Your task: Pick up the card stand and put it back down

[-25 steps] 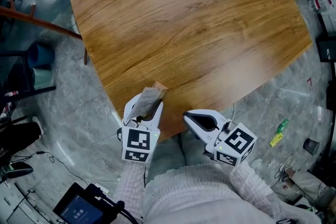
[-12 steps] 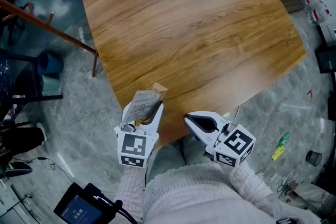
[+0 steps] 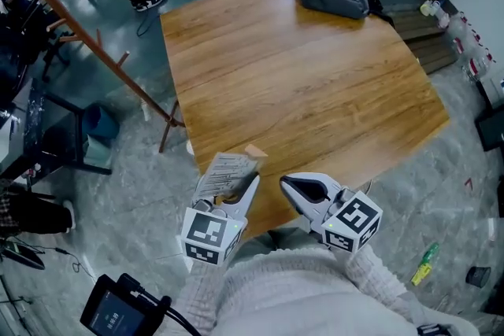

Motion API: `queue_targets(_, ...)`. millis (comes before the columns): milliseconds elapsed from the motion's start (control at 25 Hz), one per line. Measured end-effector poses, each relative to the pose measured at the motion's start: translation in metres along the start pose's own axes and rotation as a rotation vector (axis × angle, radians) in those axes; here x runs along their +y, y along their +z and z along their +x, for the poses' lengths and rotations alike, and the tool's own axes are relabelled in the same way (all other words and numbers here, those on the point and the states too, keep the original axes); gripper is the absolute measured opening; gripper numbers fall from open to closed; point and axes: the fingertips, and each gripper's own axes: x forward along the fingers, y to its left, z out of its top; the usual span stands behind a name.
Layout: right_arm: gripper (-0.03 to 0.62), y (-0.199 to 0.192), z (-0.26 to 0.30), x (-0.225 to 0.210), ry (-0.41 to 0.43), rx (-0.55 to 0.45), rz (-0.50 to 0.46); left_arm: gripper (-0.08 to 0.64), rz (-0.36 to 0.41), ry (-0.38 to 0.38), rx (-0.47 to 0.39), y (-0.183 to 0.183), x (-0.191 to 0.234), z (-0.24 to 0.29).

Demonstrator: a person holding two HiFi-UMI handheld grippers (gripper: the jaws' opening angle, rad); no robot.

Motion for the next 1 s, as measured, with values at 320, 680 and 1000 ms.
queue_targets(320, 0.0, 0.025, 0.0, 0.011, 0.008, -0.058, -0.082, 0.192, 0.007, 0.016, -0.081, 0.028, 0.0, -0.024)
queue_targets(680, 0.0, 0.029, 0.007, 0.024, 0.03, -0.068, -0.12, 0.19, -0.026, 0.027, -0.127, 0.036, 0.008, -0.035)
queue_targets(1000, 0.0, 0.027, 0.003, 0.024, 0.016, -0.069, -0.112, 0.19, -0.055, -0.007, -0.119, 0.033, 0.001, -0.033)
